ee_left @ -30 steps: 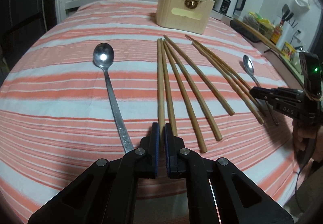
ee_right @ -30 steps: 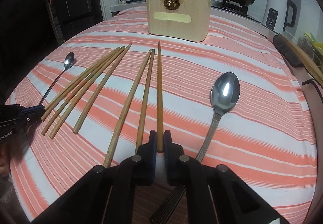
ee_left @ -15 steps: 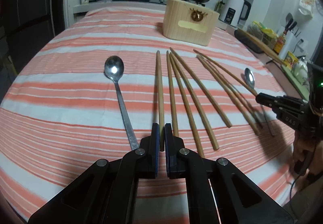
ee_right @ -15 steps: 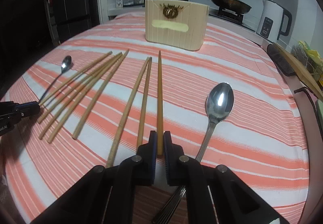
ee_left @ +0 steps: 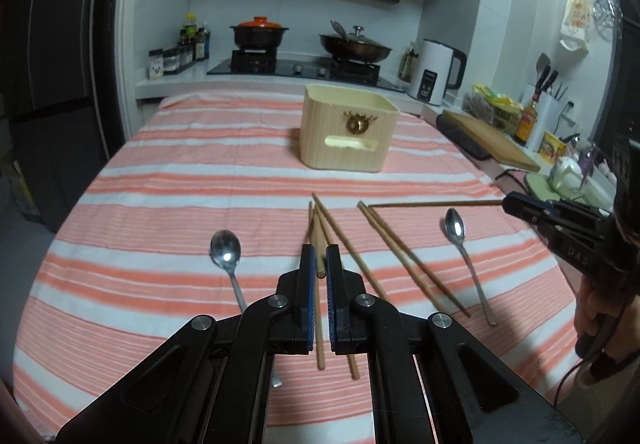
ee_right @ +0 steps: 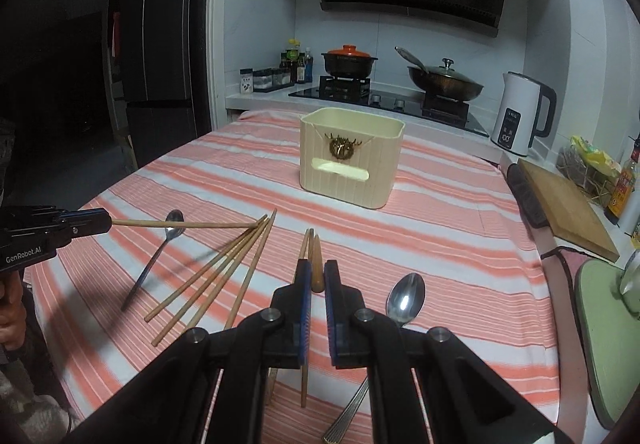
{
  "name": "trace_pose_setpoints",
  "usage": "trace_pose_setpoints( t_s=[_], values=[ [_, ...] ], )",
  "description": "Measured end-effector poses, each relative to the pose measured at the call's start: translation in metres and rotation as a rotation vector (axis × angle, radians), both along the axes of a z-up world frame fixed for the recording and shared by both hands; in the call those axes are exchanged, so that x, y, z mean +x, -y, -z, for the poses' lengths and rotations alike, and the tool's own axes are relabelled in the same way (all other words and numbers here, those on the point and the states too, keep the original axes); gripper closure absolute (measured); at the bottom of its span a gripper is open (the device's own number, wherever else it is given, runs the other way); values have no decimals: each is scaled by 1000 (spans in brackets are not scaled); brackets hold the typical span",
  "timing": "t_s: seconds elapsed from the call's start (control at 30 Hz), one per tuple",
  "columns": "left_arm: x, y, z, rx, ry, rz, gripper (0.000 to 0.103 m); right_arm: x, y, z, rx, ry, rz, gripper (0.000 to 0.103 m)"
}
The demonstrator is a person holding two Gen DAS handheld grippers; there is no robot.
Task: Organize utensils
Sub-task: 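Carry the chopsticks over the cream box and open both tools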
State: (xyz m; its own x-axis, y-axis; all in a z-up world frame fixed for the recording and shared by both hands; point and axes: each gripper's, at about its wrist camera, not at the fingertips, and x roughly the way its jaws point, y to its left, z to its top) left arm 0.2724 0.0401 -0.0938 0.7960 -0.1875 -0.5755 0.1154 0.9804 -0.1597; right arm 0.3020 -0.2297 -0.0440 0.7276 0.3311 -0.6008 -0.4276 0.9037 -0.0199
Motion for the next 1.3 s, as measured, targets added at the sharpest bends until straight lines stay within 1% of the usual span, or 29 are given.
trace_pose_setpoints(
  t_s=[0.1, 0.33, 0.53, 0.63, 0.83, 0.97, 1.17, 1.23, 1.3],
  values=[
    [4, -5, -14, -20, 25, 5, 100, 3, 3, -10, 37, 7, 12, 96],
    [12, -13, -47, -29, 94, 11, 100, 10, 3, -41, 64, 46, 21, 96],
    [22, -14, -65, -55, 108, 38, 100, 14, 5, -62, 90, 67, 21, 96],
    [28, -14, -72, -80, 106, 54, 100, 18, 6, -72, 111, 75, 24, 96],
    [46, -12, -99, -121, 113, 92, 100, 35, 10, -96, 165, 91, 31, 96],
    [67, -8, -121, -128, 126, 113, 100, 55, 16, -117, 204, 103, 38, 96],
    [115, -3, -159, -128, 186, 100, 100, 91, 13, -155, 209, 197, 62, 96],
    [138, 0, -164, -127, 191, 87, 100, 107, 8, -161, 206, 228, 77, 96],
    [162, 3, -163, -131, 180, 78, 100, 126, 5, -162, 209, 250, 98, 96]
  ],
)
